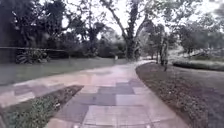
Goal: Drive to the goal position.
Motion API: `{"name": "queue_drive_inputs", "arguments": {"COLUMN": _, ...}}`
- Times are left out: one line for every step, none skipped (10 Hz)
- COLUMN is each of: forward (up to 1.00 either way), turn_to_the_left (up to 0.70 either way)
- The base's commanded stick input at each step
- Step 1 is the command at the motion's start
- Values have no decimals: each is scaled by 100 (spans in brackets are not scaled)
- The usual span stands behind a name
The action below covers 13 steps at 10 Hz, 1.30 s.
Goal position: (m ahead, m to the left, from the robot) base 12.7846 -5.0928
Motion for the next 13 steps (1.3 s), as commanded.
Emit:
{"name": "queue_drive_inputs", "arguments": {"forward": 70, "turn_to_the_left": 0}}
{"name": "queue_drive_inputs", "arguments": {"forward": 70, "turn_to_the_left": 0}}
{"name": "queue_drive_inputs", "arguments": {"forward": 70, "turn_to_the_left": 0}}
{"name": "queue_drive_inputs", "arguments": {"forward": 70, "turn_to_the_left": 0}}
{"name": "queue_drive_inputs", "arguments": {"forward": 70, "turn_to_the_left": 0}}
{"name": "queue_drive_inputs", "arguments": {"forward": 70, "turn_to_the_left": 0}}
{"name": "queue_drive_inputs", "arguments": {"forward": 70, "turn_to_the_left": 0}}
{"name": "queue_drive_inputs", "arguments": {"forward": 70, "turn_to_the_left": 0}}
{"name": "queue_drive_inputs", "arguments": {"forward": 70, "turn_to_the_left": 0}}
{"name": "queue_drive_inputs", "arguments": {"forward": 70, "turn_to_the_left": 0}}
{"name": "queue_drive_inputs", "arguments": {"forward": 70, "turn_to_the_left": 0}}
{"name": "queue_drive_inputs", "arguments": {"forward": 70, "turn_to_the_left": 0}}
{"name": "queue_drive_inputs", "arguments": {"forward": 70, "turn_to_the_left": 0}}
